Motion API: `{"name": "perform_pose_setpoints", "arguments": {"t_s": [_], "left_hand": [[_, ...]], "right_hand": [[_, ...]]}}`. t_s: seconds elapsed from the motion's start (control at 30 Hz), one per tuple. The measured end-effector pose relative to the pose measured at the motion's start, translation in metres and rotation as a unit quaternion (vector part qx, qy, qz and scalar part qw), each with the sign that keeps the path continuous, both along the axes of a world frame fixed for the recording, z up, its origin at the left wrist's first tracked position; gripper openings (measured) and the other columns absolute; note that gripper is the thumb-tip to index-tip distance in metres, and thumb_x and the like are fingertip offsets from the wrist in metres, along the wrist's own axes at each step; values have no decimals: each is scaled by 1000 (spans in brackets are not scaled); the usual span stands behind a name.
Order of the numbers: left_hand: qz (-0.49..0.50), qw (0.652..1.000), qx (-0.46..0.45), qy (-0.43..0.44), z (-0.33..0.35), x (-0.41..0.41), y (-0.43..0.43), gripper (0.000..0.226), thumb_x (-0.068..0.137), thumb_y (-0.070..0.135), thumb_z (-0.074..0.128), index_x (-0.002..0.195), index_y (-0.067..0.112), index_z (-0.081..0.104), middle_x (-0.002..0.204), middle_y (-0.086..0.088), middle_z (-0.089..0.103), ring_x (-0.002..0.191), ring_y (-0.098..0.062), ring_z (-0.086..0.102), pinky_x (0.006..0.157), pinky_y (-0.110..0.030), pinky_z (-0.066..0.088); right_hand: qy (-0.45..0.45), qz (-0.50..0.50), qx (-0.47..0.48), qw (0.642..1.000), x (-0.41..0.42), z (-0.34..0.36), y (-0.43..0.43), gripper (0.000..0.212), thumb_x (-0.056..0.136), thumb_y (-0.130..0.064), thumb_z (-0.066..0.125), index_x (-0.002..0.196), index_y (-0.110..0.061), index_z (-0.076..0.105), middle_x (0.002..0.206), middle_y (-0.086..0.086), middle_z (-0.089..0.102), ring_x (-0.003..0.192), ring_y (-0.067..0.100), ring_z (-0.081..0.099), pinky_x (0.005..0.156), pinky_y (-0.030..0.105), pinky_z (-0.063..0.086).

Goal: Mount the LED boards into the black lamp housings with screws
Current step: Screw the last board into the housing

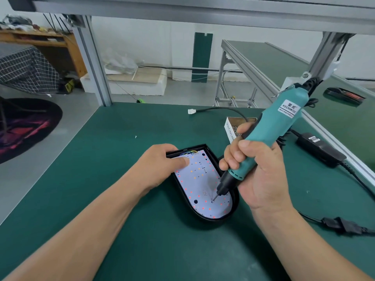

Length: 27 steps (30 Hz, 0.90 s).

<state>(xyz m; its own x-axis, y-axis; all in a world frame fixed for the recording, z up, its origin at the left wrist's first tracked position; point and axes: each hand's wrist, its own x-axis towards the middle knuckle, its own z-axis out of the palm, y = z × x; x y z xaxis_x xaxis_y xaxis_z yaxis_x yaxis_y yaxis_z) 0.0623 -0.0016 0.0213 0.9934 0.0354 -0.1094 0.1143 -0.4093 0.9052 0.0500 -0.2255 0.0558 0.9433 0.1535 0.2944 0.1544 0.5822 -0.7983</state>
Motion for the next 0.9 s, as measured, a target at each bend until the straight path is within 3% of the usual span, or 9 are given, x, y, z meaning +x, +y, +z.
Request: {"name": "perform_pose_setpoints", "arguments": {"t_s": [0.17,0.3,0.5,0.77,0.9], "left_hand": [[1,1000,-2,-2,-1,0,0,35,71,51,77,82,18,71,73,-1,62,66,-20,52,69,-36,37],[3,1000,4,-3,0,1,-2,40,71,51,77,86,13,71,72,0,58,66,-20,49,70,-36,36],[3,1000,10,1,1,-1,-1,32,72,47,76,77,17,66,65,6,52,60,-16,45,65,-33,33],[-4,1000,7,0,4,-3,-2,41,73,49,75,84,10,68,69,3,54,62,-17,46,65,-34,33],[-17,1000,-7,16,4,-3,-3,51,74,51,75,88,3,64,71,-1,52,65,-18,44,69,-36,31]], "right_hand": [[-11,12,-11,1000,-2,2,0,22,87,-2,51,102,-14,62,61,4,41,54,22,40,58,37,48],[-65,33,-58,996,-9,5,5,15,86,-9,63,99,-16,64,57,4,43,51,23,40,57,37,49],[-78,57,-94,991,-12,7,10,12,84,-15,67,85,-25,61,56,1,43,50,23,38,58,38,50],[-80,86,-61,991,-8,7,1,23,86,-13,65,109,-15,69,60,5,46,54,23,44,62,41,52],[-68,50,-37,996,-4,11,-9,20,92,-19,65,110,-13,69,65,4,50,58,23,50,64,42,53]]}}
